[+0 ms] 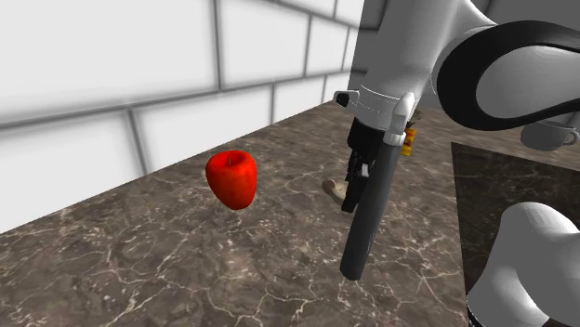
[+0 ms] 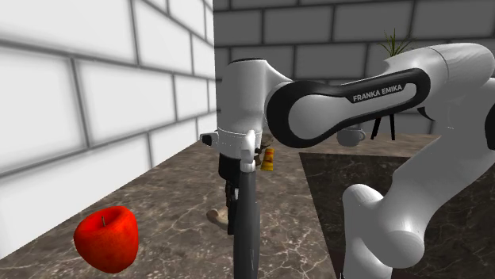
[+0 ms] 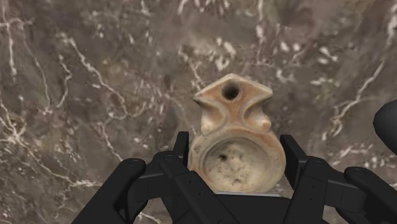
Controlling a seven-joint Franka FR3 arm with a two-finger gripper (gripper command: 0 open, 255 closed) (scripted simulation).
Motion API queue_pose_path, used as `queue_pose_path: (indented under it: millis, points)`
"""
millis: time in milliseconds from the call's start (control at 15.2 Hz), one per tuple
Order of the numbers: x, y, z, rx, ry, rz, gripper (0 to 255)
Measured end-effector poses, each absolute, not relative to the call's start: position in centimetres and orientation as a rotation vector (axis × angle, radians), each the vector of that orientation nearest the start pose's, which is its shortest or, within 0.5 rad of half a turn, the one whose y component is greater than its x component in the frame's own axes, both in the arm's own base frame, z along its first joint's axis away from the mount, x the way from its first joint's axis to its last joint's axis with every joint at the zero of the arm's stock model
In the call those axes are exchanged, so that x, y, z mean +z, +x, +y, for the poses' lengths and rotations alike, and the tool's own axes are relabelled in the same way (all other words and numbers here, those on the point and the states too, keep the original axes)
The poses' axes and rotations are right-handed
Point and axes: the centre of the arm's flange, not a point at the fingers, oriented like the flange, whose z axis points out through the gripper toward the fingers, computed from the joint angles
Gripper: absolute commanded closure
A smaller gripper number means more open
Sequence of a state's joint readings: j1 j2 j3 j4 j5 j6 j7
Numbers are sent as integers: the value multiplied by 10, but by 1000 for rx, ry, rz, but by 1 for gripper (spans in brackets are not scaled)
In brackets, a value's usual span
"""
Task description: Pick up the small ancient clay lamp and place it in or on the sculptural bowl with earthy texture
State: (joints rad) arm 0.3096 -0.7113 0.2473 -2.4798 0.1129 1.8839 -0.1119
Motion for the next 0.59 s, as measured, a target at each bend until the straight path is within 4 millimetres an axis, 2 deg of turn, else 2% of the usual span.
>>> queue_pose_path:
  millis: [264,594]
  points:
    - [527,290,203,-174,-3031,-920,255]
    - [547,290,203,-175,-3031,-920,255]
